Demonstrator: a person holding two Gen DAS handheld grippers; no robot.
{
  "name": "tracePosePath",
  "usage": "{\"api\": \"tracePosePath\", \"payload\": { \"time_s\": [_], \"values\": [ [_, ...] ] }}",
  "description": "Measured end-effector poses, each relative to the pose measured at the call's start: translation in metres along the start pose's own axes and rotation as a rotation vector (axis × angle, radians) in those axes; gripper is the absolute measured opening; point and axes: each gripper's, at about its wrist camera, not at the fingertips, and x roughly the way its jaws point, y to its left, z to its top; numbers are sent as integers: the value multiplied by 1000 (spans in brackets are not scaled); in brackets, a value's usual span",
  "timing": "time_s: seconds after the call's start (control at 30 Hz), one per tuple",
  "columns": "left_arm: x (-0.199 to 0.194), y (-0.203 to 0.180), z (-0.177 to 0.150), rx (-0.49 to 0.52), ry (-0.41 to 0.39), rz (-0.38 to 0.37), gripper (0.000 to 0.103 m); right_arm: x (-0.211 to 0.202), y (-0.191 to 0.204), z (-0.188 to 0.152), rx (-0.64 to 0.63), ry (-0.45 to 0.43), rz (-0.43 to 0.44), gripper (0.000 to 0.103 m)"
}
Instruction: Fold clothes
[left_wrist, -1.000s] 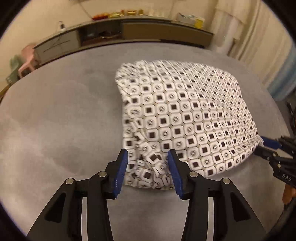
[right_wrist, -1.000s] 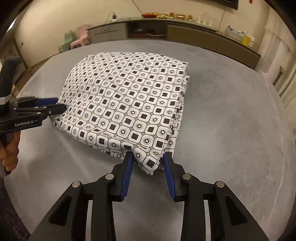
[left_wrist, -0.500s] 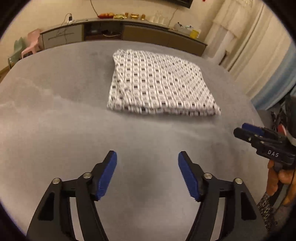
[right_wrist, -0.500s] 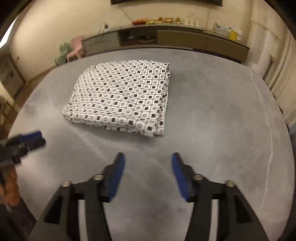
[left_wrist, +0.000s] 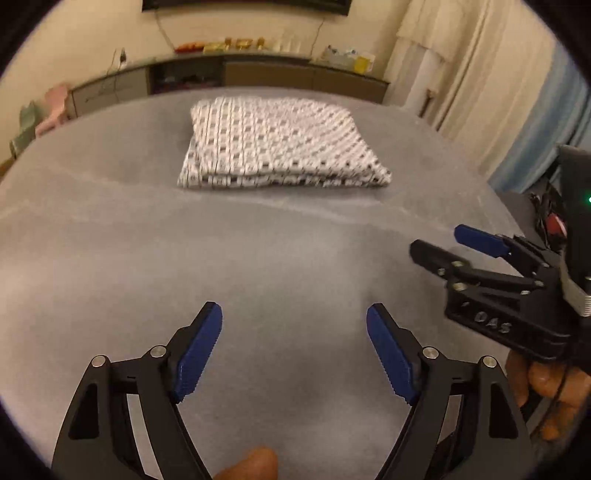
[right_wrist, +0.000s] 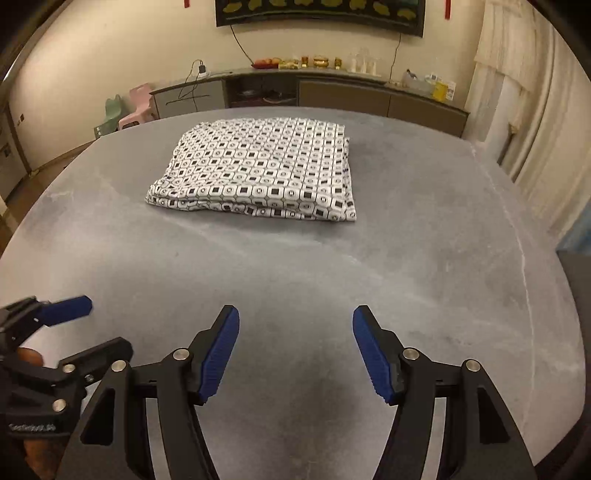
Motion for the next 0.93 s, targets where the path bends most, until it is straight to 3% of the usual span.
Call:
{"api": "tracePosePath", "payload": {
  "time_s": [0.13,0.73,0.93],
  "values": [
    [-21,-7,4,18,-69,28,91,-7,-2,-1,-7,-20,-18,69],
    [-31,-28,8,8,-58,28,91,-19,-1,1,-15,-53,17,70],
    [-34,-28,8,12,-73,68,92,-22,-1,0,-20,-57,21,70]
  ]
}}
